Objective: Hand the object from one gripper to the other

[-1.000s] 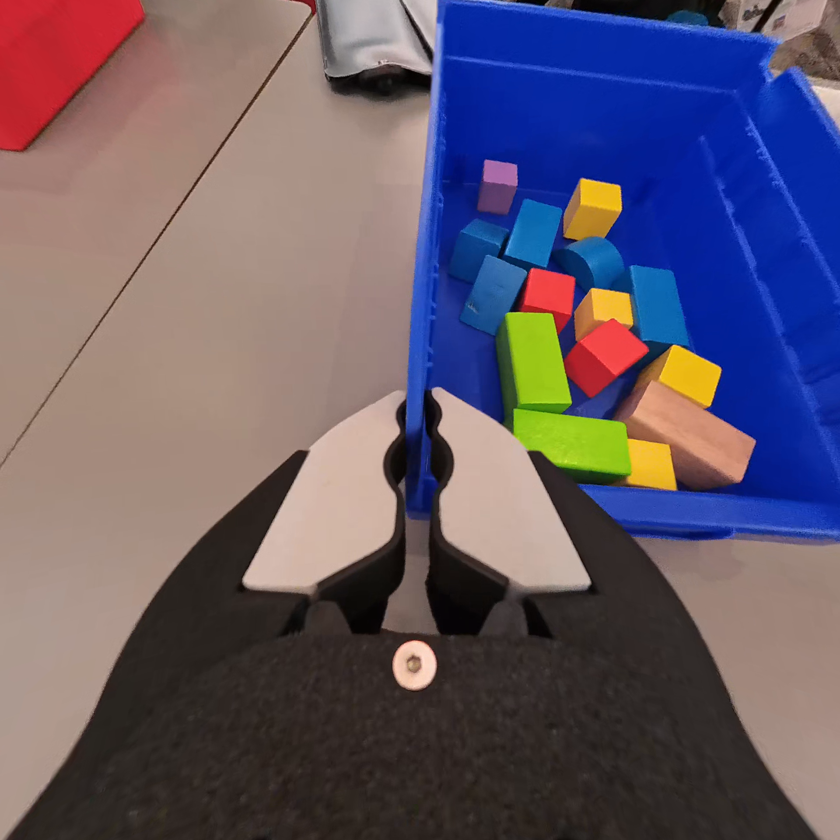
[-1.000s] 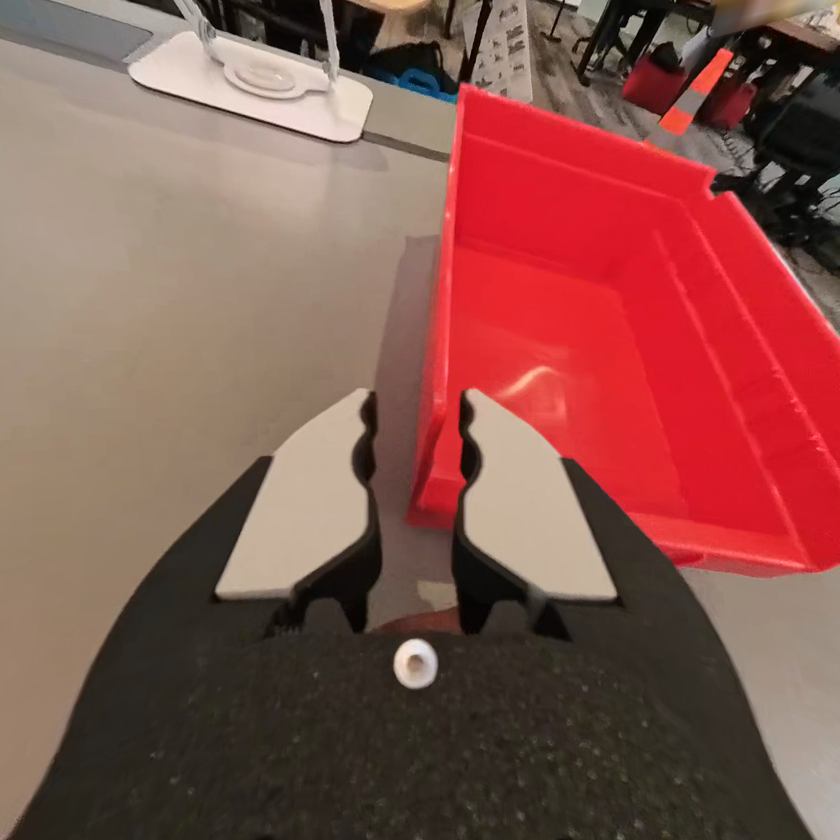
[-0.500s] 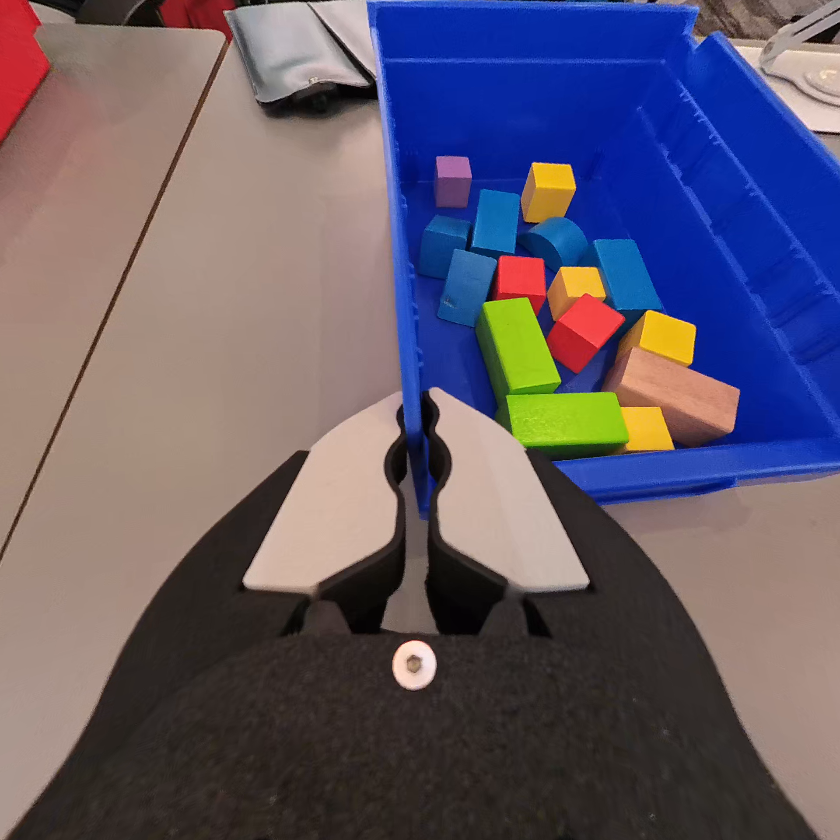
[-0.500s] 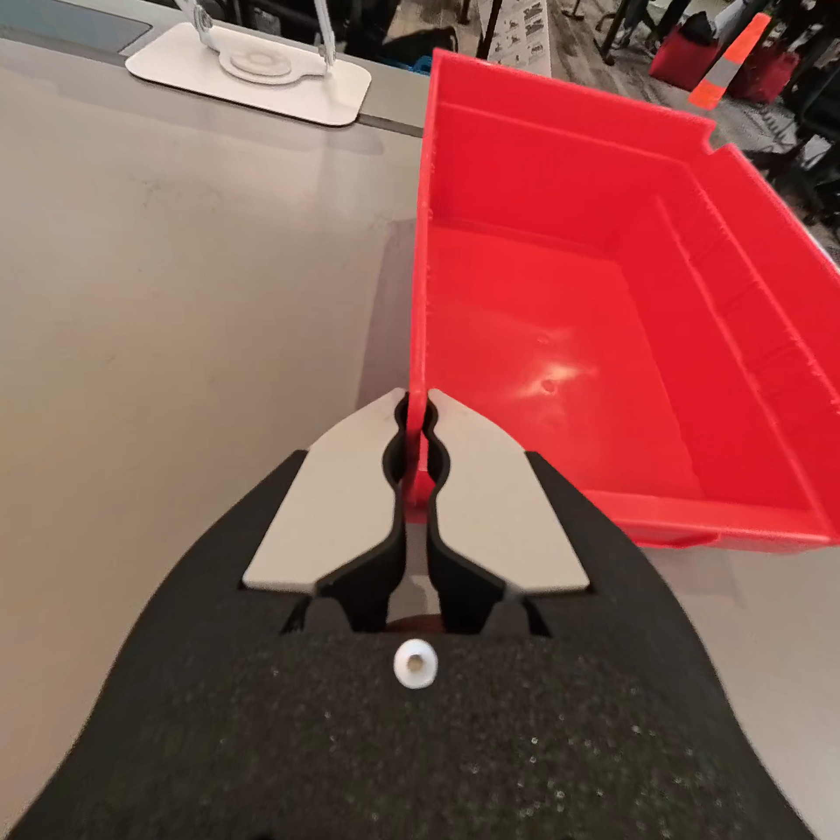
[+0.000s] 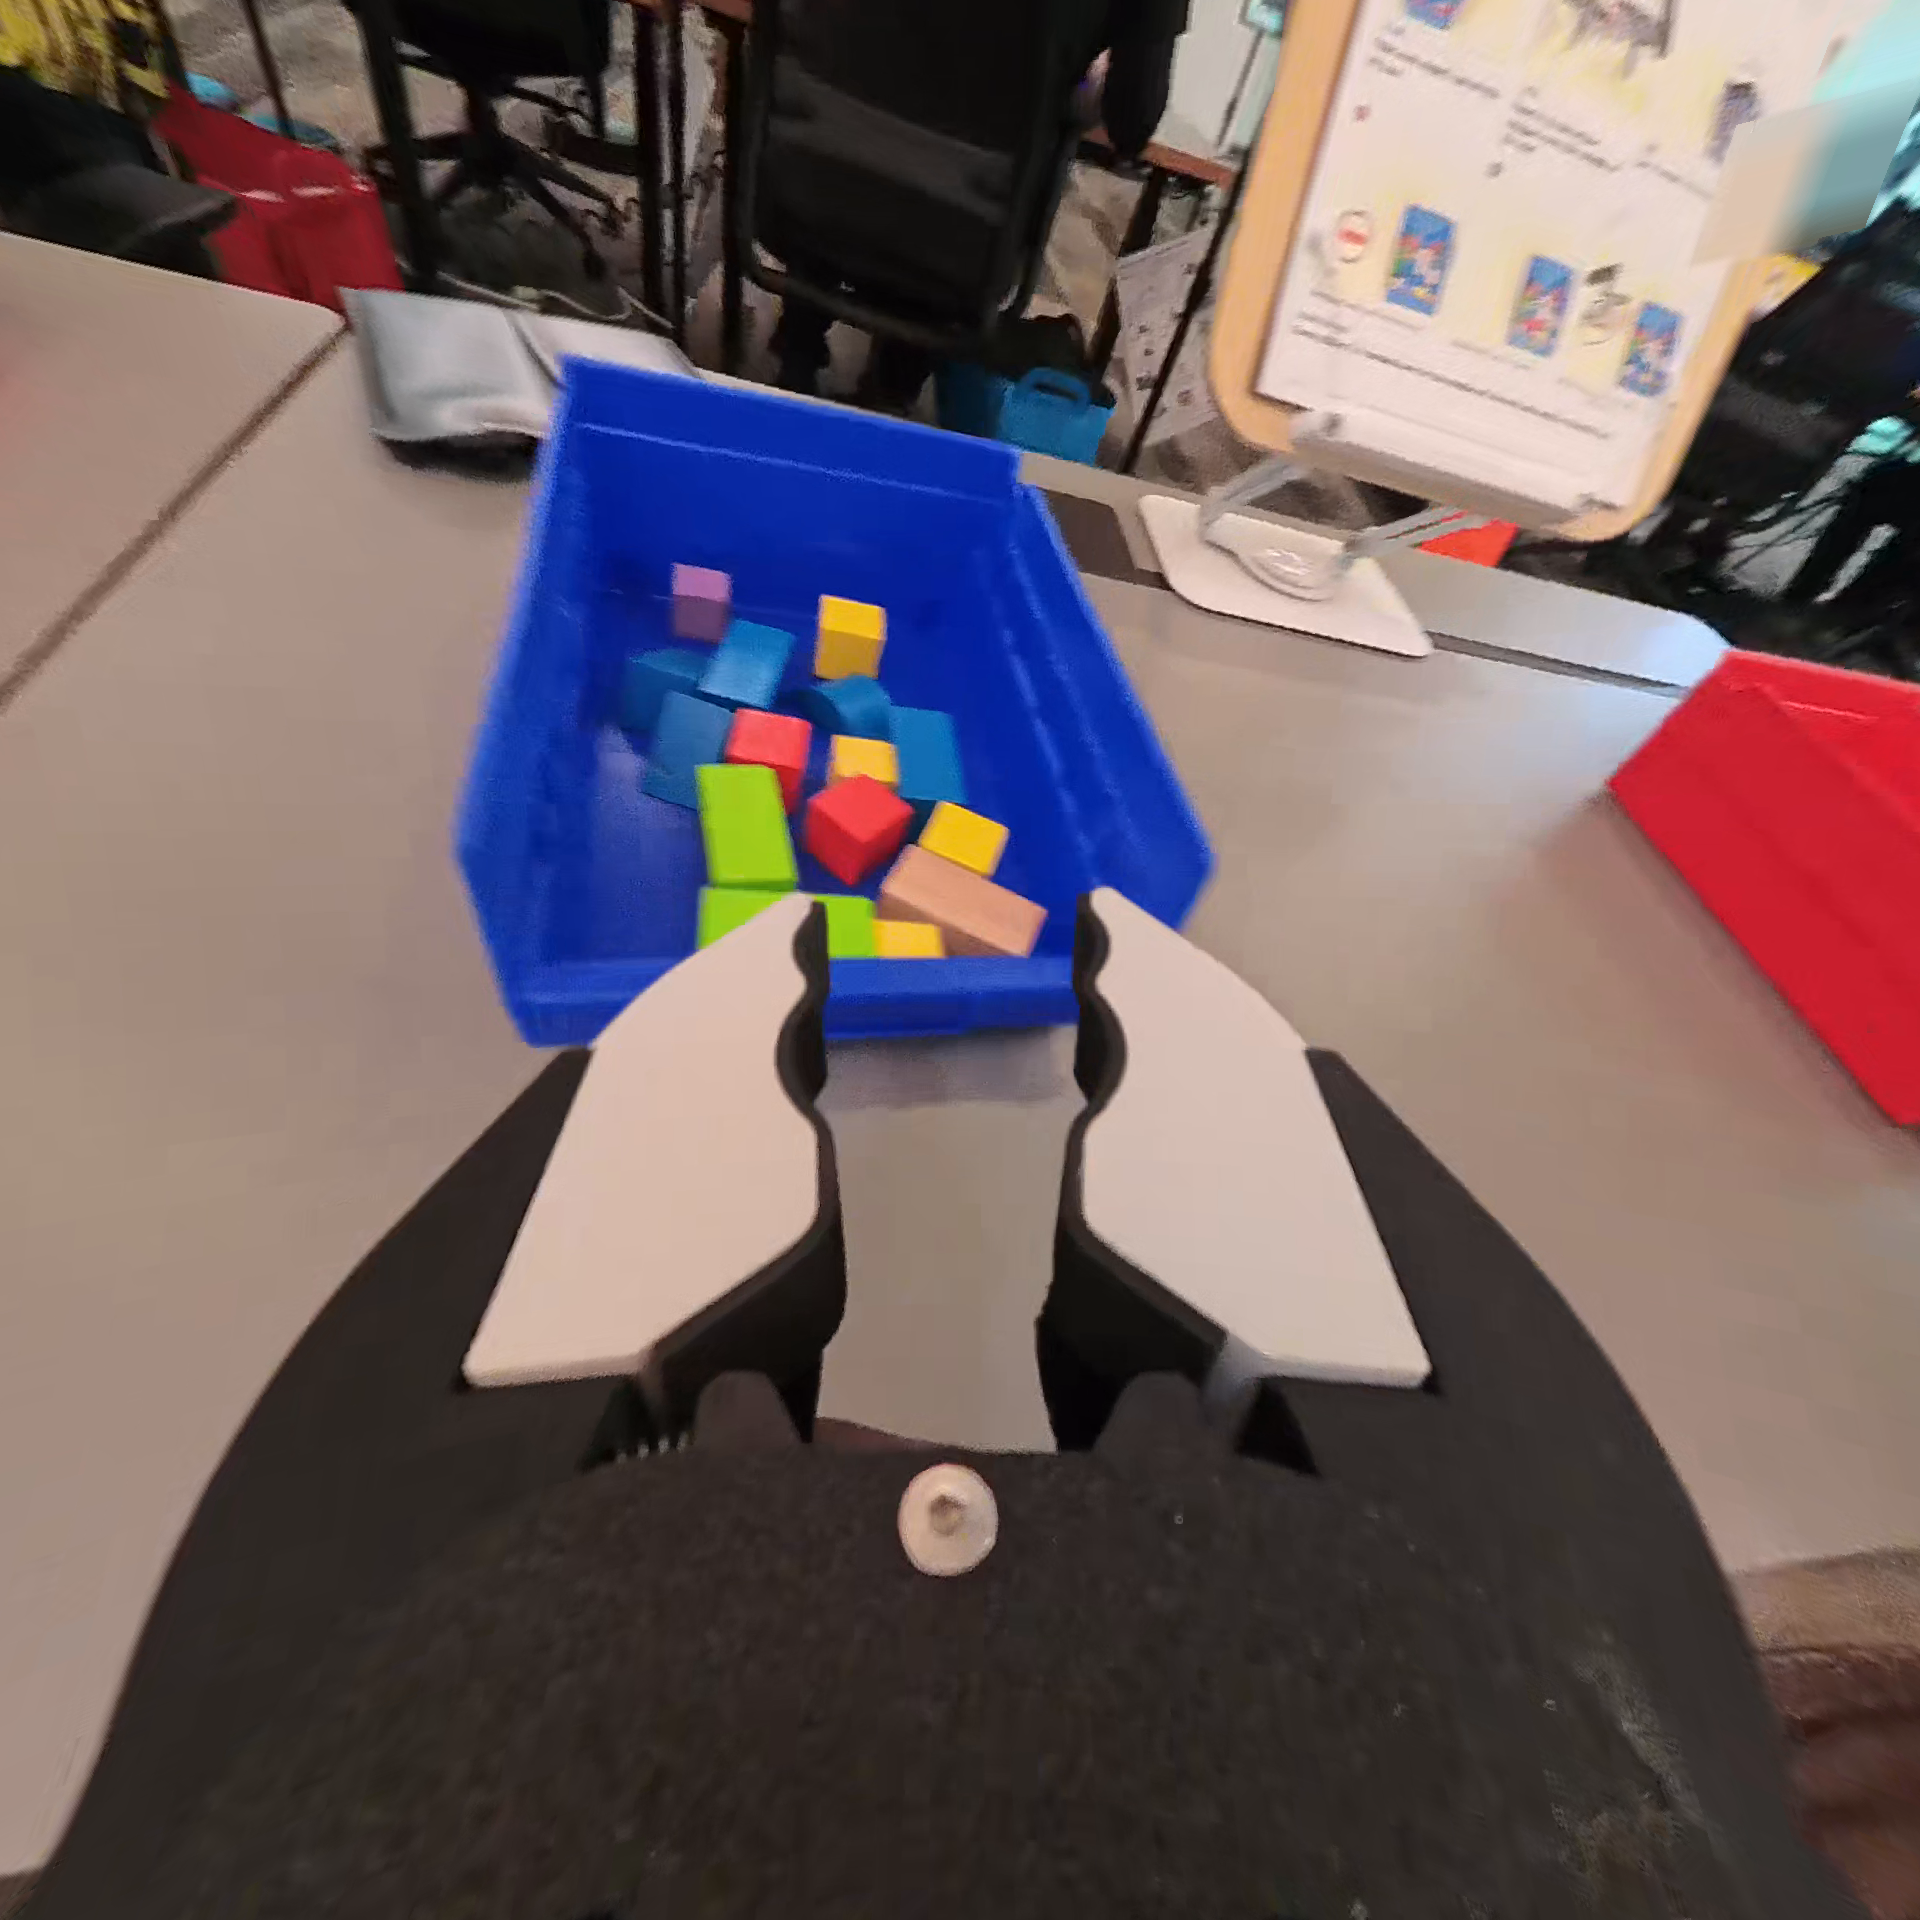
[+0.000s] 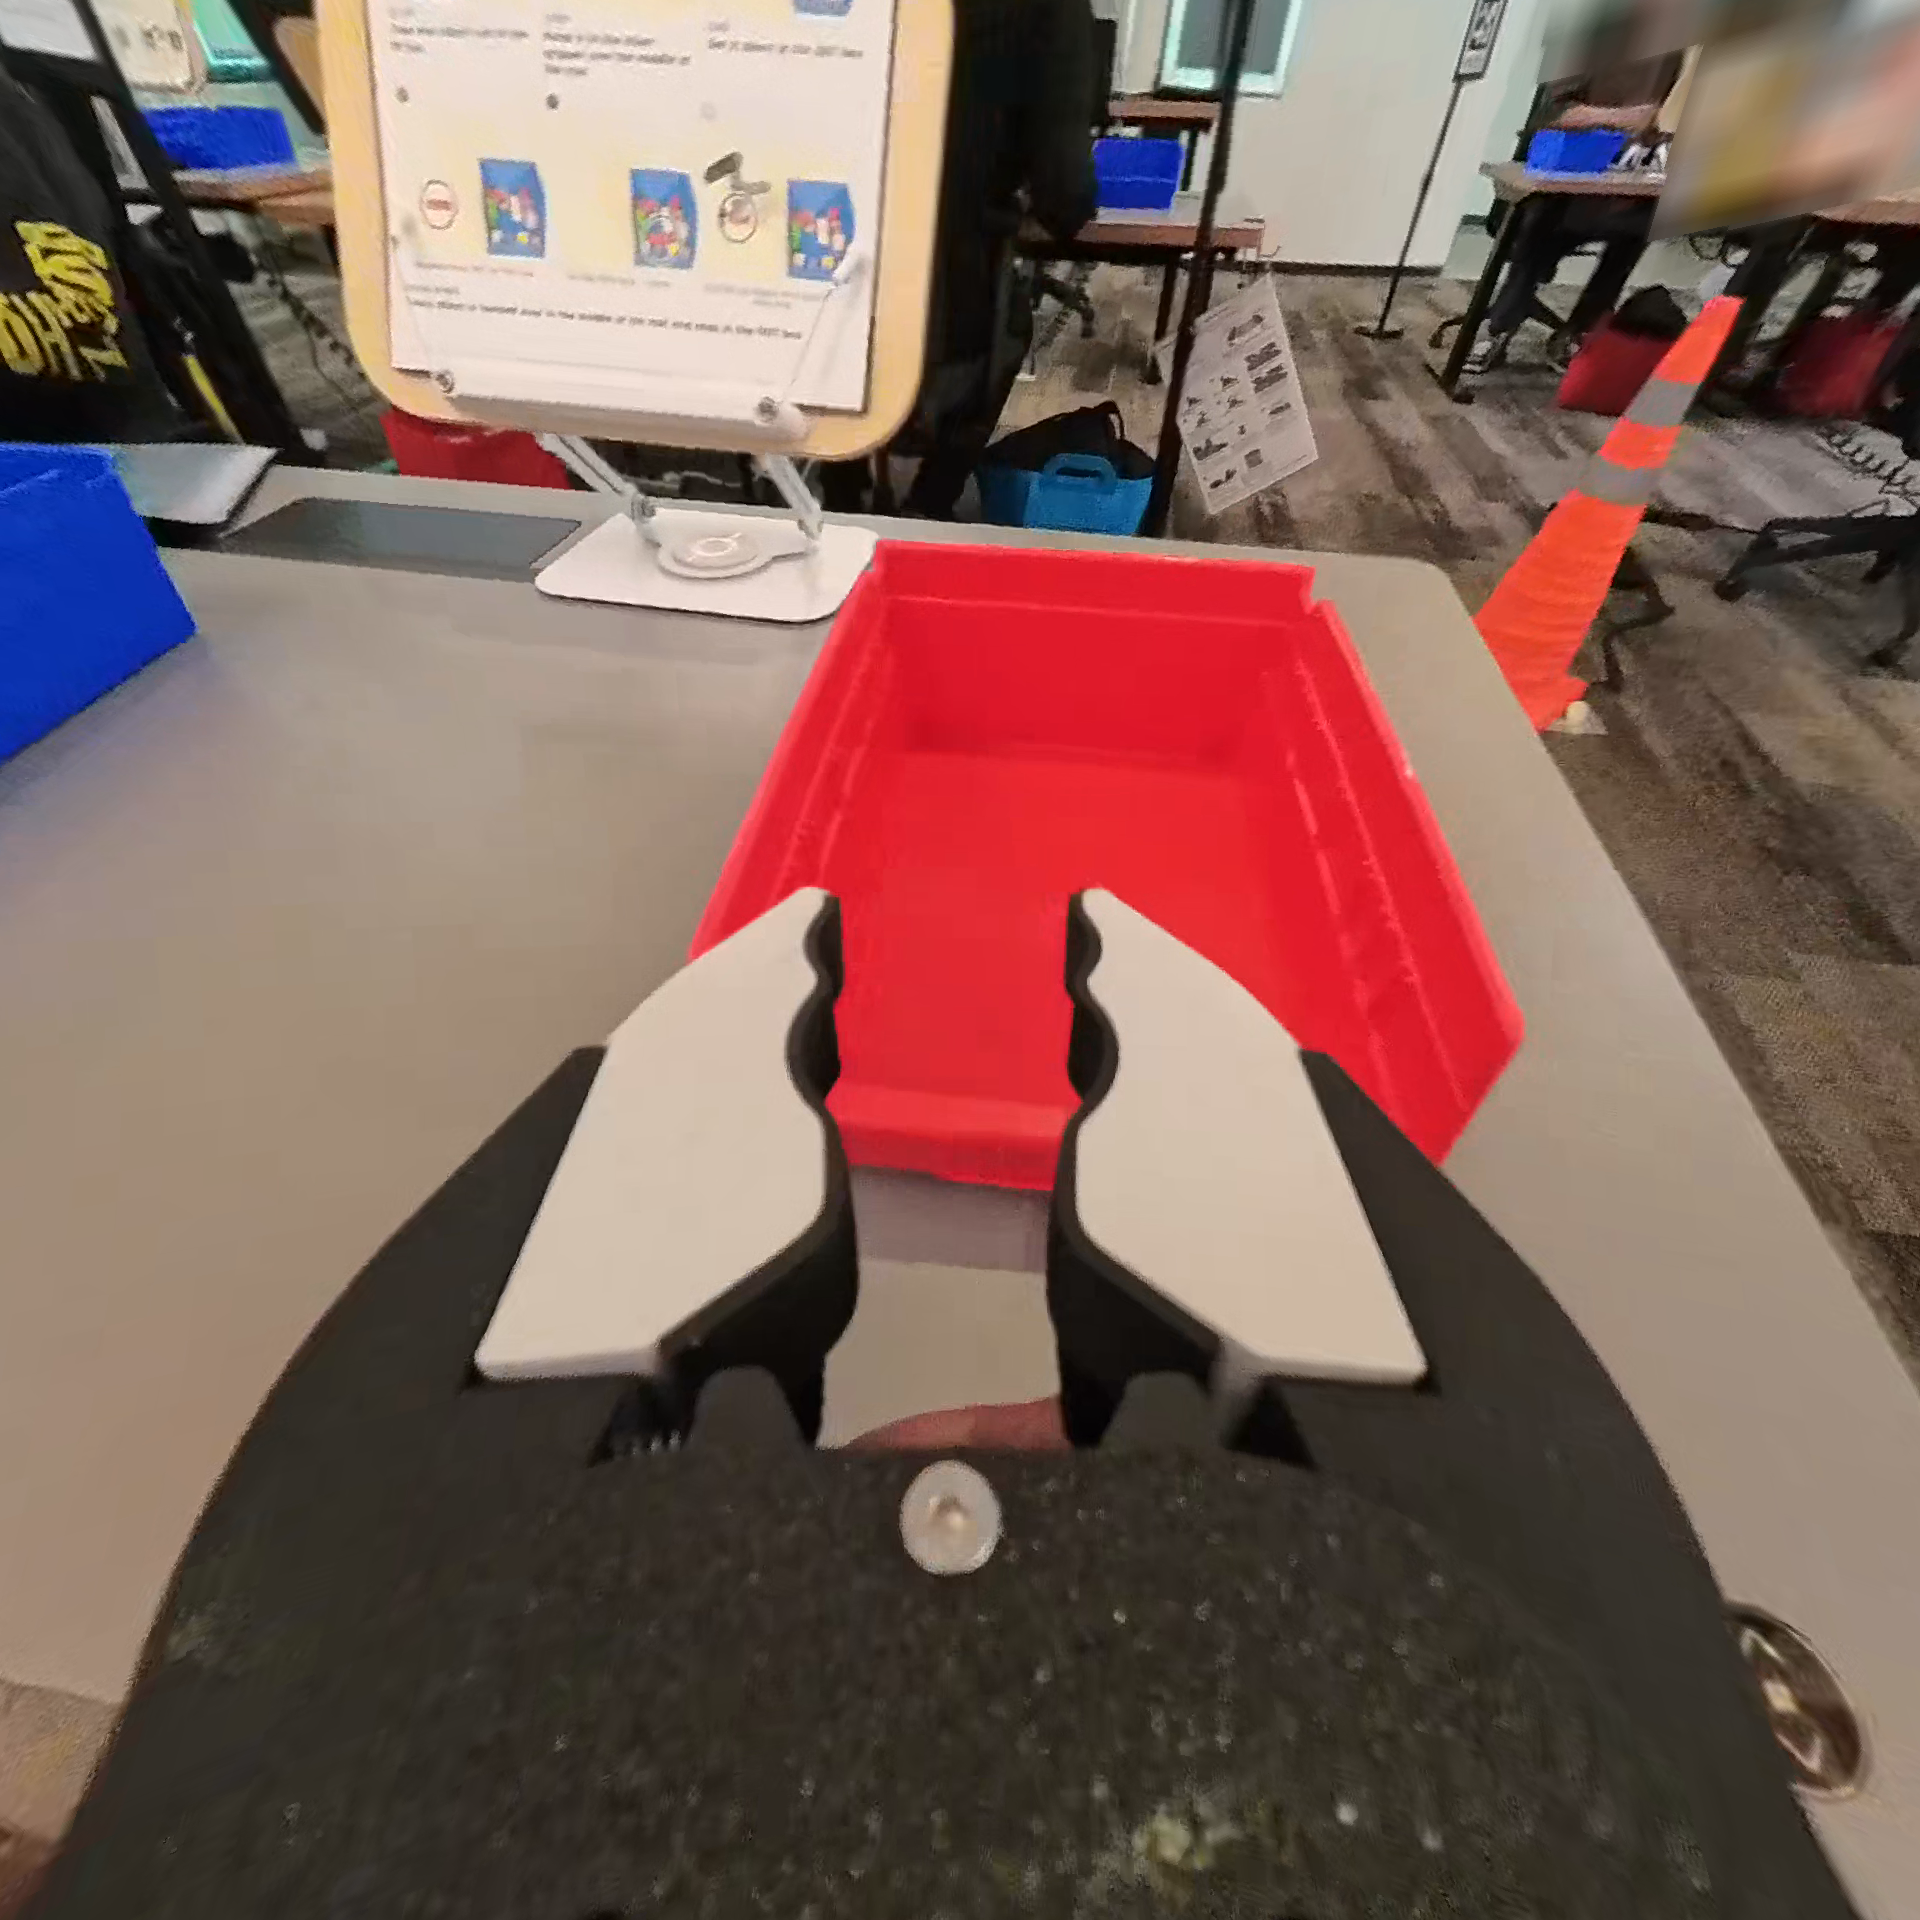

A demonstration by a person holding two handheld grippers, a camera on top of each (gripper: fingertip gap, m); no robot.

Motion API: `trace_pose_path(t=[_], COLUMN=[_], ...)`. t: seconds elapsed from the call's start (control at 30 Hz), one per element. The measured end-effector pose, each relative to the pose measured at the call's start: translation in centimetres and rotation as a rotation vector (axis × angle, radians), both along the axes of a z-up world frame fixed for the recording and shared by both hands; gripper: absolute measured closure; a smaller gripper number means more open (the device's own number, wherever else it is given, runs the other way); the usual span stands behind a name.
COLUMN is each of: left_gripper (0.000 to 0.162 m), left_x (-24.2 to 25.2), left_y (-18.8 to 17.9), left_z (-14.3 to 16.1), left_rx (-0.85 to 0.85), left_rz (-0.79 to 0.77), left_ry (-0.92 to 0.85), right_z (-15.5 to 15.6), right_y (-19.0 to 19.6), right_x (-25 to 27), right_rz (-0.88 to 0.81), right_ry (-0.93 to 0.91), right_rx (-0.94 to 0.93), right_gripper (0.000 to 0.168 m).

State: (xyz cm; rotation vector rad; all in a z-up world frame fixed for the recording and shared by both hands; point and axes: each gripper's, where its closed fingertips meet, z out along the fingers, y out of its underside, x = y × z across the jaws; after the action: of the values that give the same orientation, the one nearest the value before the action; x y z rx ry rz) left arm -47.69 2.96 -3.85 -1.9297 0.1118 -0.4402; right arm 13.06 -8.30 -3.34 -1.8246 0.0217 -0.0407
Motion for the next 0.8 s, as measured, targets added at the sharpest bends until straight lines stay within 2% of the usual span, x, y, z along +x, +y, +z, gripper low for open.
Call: trace_pose_path(t=[0.07, 0.2, 0.23, 0.3, 0.37, 0.8], left_gripper=[0.117, 0.115, 0.112, 0.111, 0.111, 0.113], left_x=[1.7, 3.1, 3.7, 4.6, 4.6, 5.6], left_y=[-1.1, -2.2, -2.6, -3.1, -3.1, -3.3], left_z=[-1.8, -6.1, -6.5, -5.3, -5.1, -5.0], left_rx=[-0.005, -0.024, -0.049, -0.015, 0.02, 0.039], left_rz=[-0.007, -0.003, -0.028, -0.086, -0.089, -0.142], left_ry=[-0.019, -0.023, -0.056, -0.118, -0.065, 0.063], right_z=[-1.4, -6.4, -6.6, -4.9, -3.6, -3.8], right_y=[-0.6, -2.7, -3.1, -3.4, -3.6, -2.4], right_x=[2.0, 4.5, 4.6, 4.7, 4.7, 3.9], right_rz=[-0.052, -0.164, -0.167, -0.174, -0.183, -0.136], right_ry=[0.001, 0.012, 0.017, 0.0, -0.025, 0.037], right_rx=[0.028, -0.002, -0.005, 0.054, 0.112, 0.111], right_gripper=[0.127, 0.121, 0.12, 0.12, 0.12, 0.123])
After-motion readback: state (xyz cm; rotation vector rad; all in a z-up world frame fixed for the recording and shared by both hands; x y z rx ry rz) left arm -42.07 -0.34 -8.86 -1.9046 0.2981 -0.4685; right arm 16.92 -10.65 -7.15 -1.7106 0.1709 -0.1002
